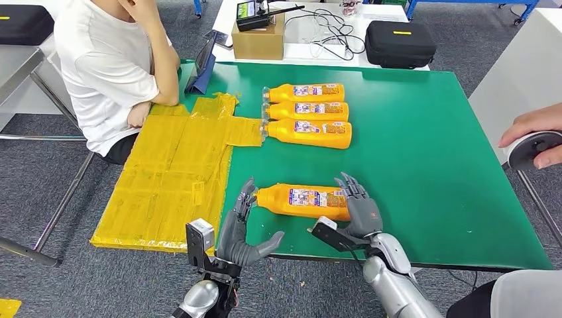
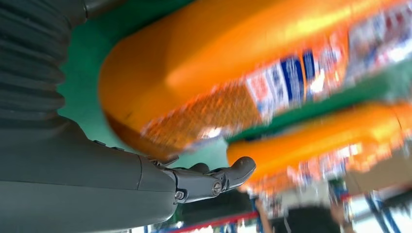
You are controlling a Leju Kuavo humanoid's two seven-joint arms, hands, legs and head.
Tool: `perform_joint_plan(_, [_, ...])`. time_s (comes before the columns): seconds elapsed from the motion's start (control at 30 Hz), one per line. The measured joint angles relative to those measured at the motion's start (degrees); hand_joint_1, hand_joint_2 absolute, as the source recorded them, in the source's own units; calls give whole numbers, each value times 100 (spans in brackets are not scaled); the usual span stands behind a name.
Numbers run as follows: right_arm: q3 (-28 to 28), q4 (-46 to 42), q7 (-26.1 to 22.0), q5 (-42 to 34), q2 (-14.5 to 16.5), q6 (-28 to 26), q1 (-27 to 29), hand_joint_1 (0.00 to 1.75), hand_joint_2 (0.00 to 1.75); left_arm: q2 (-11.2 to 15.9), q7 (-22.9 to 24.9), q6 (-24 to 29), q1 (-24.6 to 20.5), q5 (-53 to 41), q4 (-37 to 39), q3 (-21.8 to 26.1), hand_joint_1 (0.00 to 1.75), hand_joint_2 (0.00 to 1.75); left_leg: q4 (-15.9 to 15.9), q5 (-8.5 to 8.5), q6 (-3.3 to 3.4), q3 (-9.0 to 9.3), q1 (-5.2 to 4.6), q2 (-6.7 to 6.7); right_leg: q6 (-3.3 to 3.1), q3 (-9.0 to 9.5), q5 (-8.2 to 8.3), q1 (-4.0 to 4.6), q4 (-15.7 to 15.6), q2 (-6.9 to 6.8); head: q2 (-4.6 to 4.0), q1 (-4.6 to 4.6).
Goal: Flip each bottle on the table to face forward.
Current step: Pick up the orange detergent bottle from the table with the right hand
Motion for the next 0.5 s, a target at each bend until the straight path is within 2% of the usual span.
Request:
perform_joint_plan(0.3, [436, 488, 497, 479, 104, 536, -563, 0, 175, -22, 19, -10, -57, -65, 38, -51, 0, 175, 0, 0, 0, 2, 1, 3, 0, -1, 0, 1, 0, 1, 0, 0])
perform_joint_plan(0.47, [711, 727, 1109, 840, 185, 1256, -903, 0, 175, -30, 51, -14, -97, -98, 52, -64, 0, 175, 0, 0, 0, 10, 1, 11, -2, 3, 1, 1, 0, 5, 0, 2])
perform_joint_plan(0.5, [786, 775, 1298, 946, 206, 1440, -992, 7, 175, -30, 66, -14, -101, -104, 52, -64, 0, 175, 0, 0, 0, 15, 1, 17, -2, 5, 2, 1, 0, 10, 0, 1])
